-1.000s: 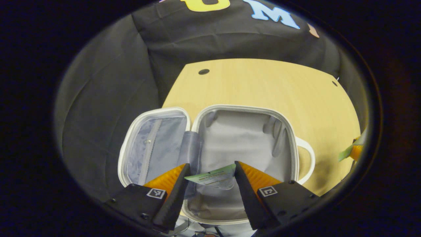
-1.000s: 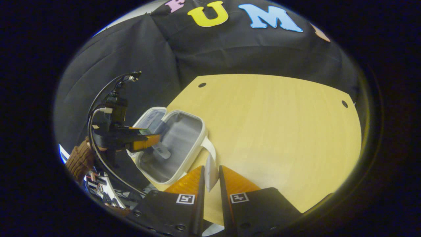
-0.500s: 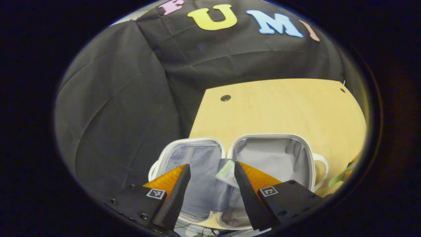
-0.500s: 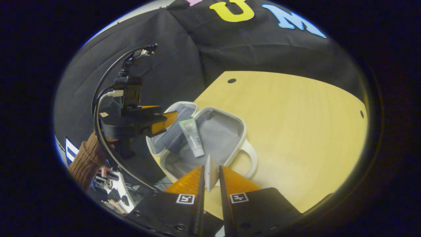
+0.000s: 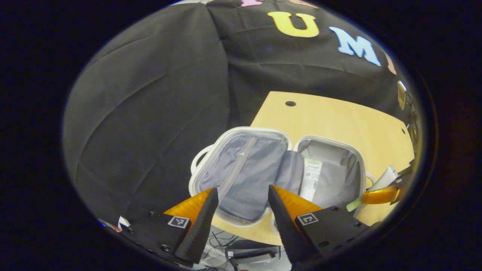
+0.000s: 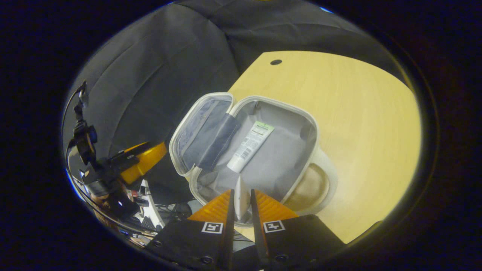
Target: First open the suitcase, pack the skin care products into it, and then close the suitcase.
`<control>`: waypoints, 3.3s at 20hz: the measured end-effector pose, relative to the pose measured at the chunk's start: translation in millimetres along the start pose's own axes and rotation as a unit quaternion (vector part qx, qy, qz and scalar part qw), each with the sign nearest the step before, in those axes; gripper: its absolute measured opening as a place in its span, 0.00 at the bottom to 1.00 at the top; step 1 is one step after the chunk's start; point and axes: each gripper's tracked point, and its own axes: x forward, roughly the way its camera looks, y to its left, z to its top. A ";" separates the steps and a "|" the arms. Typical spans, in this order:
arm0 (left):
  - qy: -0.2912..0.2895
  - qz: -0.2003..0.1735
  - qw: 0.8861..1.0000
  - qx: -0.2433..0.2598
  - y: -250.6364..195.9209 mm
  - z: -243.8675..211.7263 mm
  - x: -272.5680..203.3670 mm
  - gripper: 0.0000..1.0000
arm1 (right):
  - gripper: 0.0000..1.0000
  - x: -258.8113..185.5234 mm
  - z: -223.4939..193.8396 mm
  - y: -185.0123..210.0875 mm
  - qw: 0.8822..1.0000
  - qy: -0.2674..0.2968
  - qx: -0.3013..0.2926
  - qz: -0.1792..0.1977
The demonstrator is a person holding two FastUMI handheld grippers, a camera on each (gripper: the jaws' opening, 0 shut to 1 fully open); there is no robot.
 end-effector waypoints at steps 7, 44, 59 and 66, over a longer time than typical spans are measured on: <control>0.040 0.022 0.998 -0.032 77.6 -12.1 27.5 0.88 | 0.98 2.7 44.7 -18.3 0.998 -0.050 0.031 -0.036; 0.063 -0.072 0.922 -0.375 156.8 104.9 176.3 0.19 | 0.96 -91.6 -24.4 -134.7 0.974 -0.074 0.133 -0.166; -0.055 -0.120 0.977 -0.166 -27.6 187.6 -30.2 0.18 | 0.96 -146.8 -66.7 -171.8 0.961 -0.138 0.189 -0.145; -0.054 -0.188 0.977 -0.084 -152.4 150.8 -91.7 0.18 | 0.95 -185.7 -76.8 -196.6 0.945 -0.182 0.232 -0.144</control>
